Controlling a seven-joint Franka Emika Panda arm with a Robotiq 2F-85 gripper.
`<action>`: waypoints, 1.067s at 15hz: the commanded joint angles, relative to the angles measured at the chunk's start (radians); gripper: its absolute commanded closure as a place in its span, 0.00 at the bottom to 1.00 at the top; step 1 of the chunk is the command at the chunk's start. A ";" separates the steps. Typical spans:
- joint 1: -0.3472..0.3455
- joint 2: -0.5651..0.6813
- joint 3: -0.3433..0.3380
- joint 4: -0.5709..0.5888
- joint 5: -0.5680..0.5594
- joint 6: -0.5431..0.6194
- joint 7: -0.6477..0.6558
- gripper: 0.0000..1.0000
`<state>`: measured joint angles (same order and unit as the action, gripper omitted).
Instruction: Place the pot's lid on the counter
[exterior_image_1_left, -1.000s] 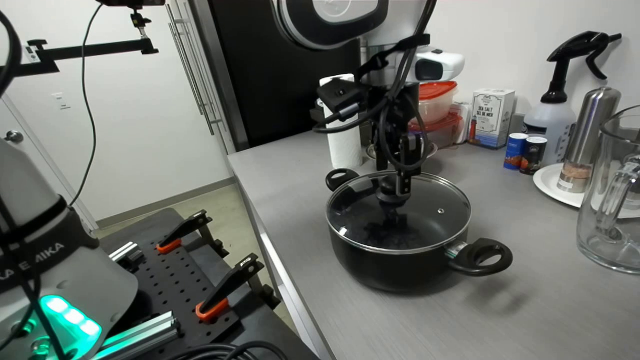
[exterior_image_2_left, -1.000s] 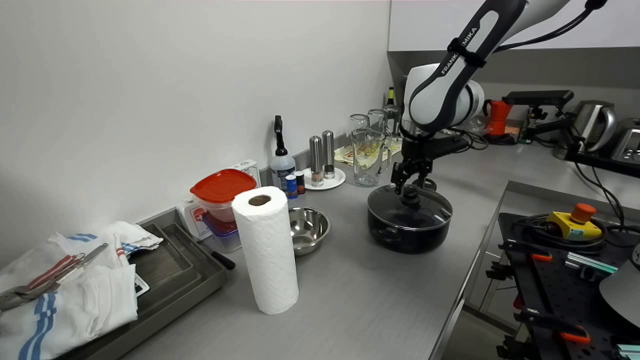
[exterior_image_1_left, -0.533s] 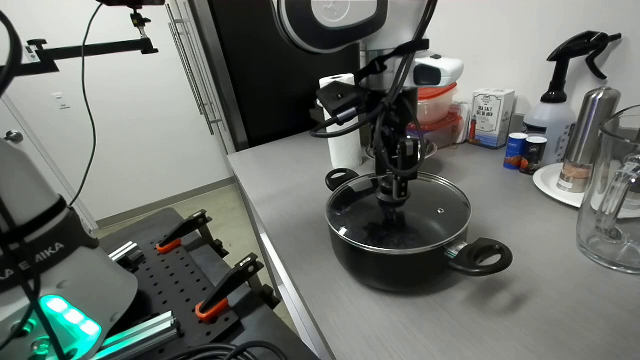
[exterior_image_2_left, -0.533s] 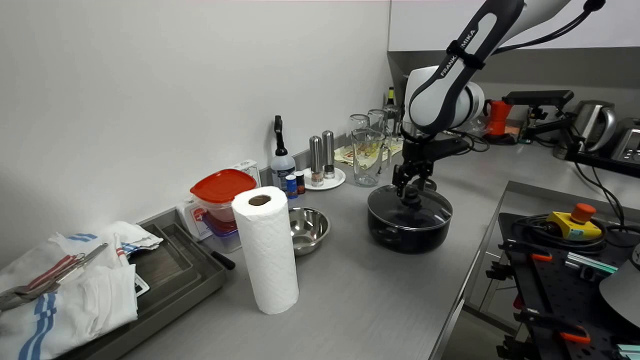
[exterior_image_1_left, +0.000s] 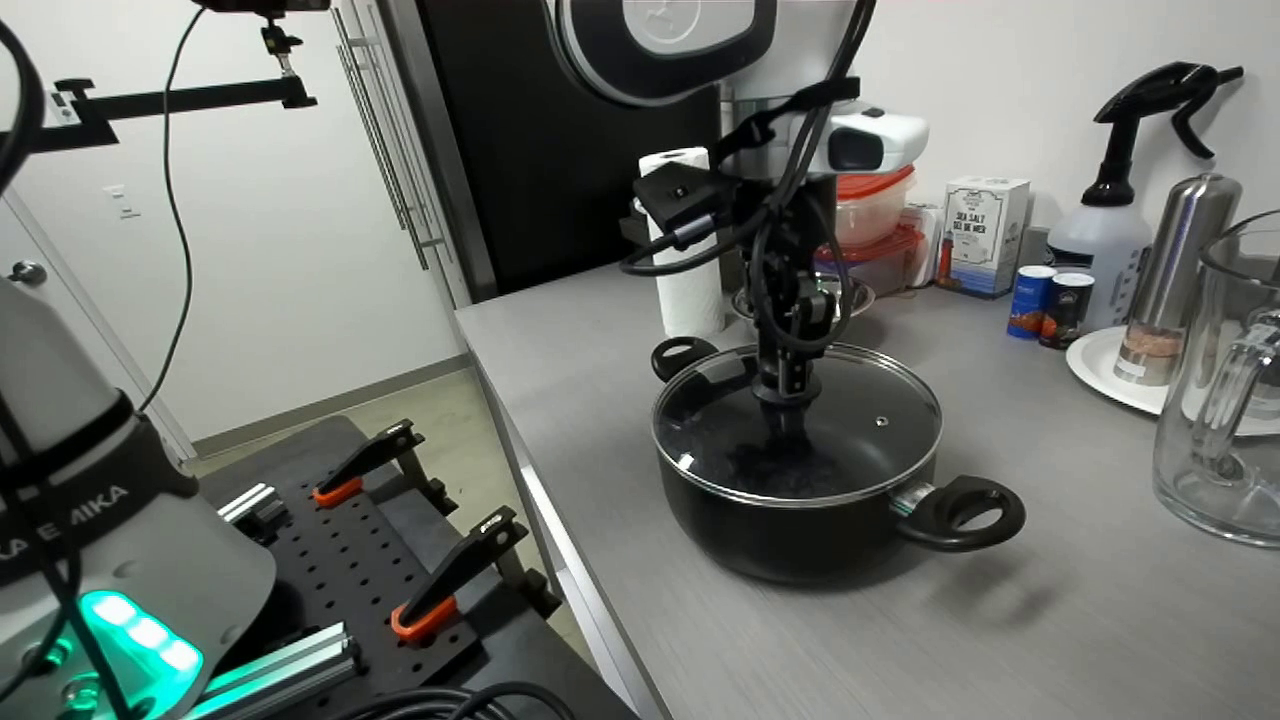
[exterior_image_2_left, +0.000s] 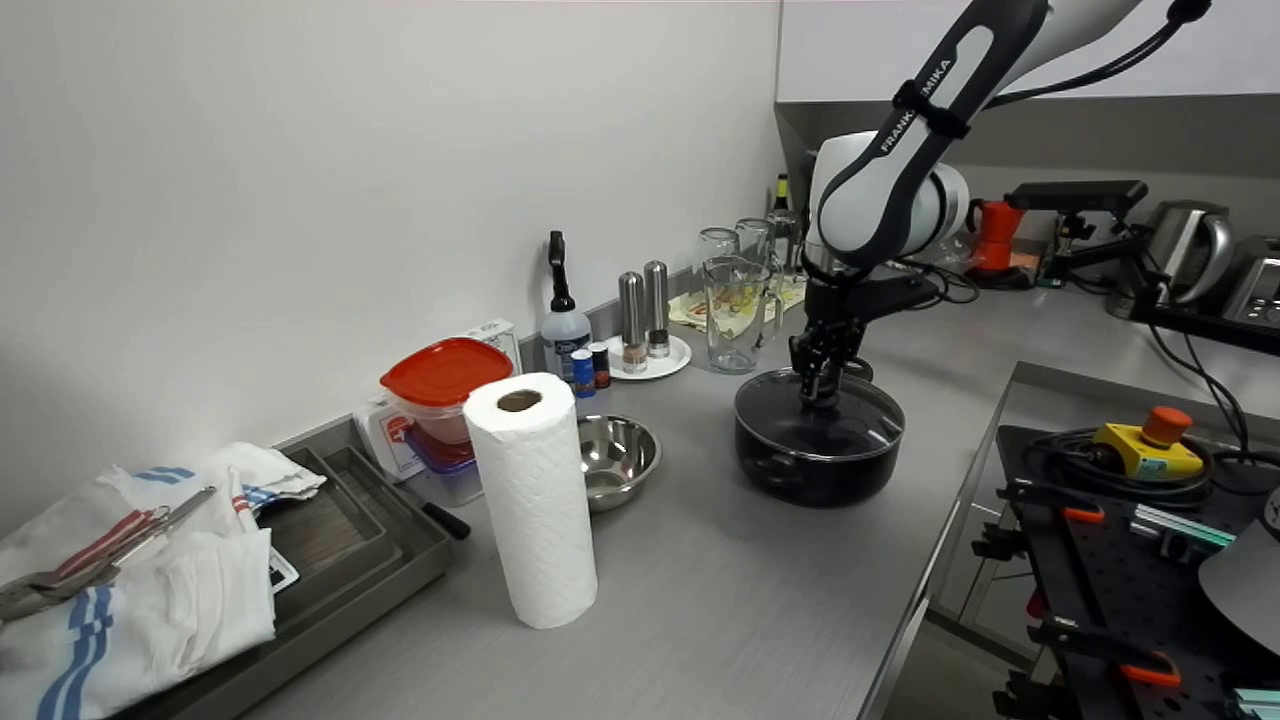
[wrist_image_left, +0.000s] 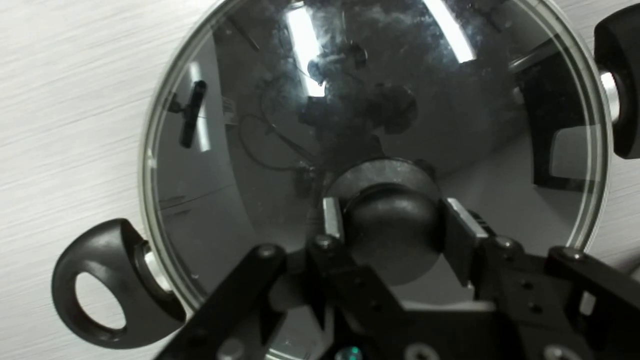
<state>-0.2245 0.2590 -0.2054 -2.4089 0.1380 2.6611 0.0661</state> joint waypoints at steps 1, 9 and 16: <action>-0.008 -0.004 0.012 -0.002 0.024 0.020 -0.014 0.75; 0.012 -0.111 -0.018 -0.055 -0.031 0.015 0.022 0.75; 0.018 -0.213 -0.038 -0.083 -0.145 0.004 0.093 0.75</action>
<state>-0.2215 0.1234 -0.2279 -2.4572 0.0510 2.6611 0.1054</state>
